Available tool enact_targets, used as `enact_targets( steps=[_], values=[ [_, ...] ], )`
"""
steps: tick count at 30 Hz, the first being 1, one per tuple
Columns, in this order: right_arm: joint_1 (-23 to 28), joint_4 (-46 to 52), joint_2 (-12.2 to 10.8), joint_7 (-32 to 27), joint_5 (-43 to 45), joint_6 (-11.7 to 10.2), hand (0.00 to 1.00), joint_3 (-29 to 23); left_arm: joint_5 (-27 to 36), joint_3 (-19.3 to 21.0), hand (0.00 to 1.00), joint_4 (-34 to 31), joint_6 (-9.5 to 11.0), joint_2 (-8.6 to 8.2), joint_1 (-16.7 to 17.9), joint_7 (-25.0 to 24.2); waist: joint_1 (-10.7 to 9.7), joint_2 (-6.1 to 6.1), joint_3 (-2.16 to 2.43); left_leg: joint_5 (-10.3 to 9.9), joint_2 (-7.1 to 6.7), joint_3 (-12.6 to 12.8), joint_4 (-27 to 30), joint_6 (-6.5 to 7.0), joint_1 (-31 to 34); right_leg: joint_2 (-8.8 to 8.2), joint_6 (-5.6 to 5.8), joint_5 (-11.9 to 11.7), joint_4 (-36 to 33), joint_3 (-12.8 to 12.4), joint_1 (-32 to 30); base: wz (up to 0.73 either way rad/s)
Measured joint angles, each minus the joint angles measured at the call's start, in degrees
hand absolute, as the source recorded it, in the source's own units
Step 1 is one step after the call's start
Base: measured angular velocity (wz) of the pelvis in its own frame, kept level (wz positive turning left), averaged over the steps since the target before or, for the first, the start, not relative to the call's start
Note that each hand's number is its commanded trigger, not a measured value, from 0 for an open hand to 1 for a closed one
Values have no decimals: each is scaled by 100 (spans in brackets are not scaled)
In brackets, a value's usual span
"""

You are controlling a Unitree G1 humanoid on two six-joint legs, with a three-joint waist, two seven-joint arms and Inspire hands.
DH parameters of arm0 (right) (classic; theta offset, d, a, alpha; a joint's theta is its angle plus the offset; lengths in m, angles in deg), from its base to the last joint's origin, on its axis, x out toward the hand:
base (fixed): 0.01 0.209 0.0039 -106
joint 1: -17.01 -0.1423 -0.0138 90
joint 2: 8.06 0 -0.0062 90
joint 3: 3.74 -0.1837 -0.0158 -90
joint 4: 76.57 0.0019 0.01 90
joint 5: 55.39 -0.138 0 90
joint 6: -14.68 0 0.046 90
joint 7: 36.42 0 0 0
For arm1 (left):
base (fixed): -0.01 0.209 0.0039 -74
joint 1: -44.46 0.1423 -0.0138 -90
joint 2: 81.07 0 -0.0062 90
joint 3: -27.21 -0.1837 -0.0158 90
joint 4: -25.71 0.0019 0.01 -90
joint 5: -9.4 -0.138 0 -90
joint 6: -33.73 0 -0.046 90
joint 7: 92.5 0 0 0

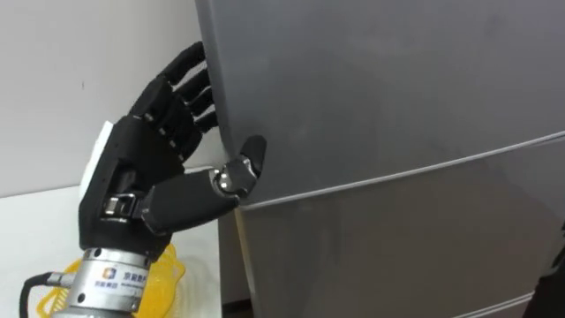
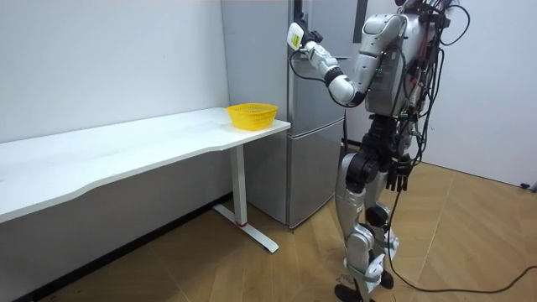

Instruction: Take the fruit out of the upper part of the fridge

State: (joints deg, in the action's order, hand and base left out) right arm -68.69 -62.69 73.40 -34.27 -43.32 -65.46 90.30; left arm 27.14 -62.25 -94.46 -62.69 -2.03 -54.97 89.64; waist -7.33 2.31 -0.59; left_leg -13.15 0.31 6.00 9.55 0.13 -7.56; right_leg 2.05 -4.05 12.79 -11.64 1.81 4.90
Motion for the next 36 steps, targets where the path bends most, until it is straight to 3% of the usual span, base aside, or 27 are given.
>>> enact_targets(
  steps=[10, 17, 26, 36],
  values=[
    [15, 9, 8, 66, -2, 25, 0, 156, -146, -5, 100, 5, -83, -13, -1, 18, 13, 2, 1, 0, -9, 0, 7, 0, 18, -8, 15, -9, 1, -4, -4, 1],
    [18, 70, 22, 210, -1, 25, 0, 204, -165, -35, 100, -14, -114, -15, -6, -28, 106, 44, 30, 1, -16, 7, 11, 2, 23, -16, 32, -19, 2, -18, -13, 0],
    [14, 94, 144, 302, 60, 24, 0, 377, -133, -94, 100, -21, -129, -23, -5, -32, 135, 41, 39, 1, -12, 6, 10, 2, 20, -19, 37, -23, 8, -10, 5, 0],
    [-69, 108, 147, 461, 152, 16, 0, 675, 1197, -298, 100, -21, -179, -7, 32, -466, 155, 23, 46, 4, -18, 4, 50, 7, 143, -68, 77, -73, 114, 23, 1, 8]
  ],
)
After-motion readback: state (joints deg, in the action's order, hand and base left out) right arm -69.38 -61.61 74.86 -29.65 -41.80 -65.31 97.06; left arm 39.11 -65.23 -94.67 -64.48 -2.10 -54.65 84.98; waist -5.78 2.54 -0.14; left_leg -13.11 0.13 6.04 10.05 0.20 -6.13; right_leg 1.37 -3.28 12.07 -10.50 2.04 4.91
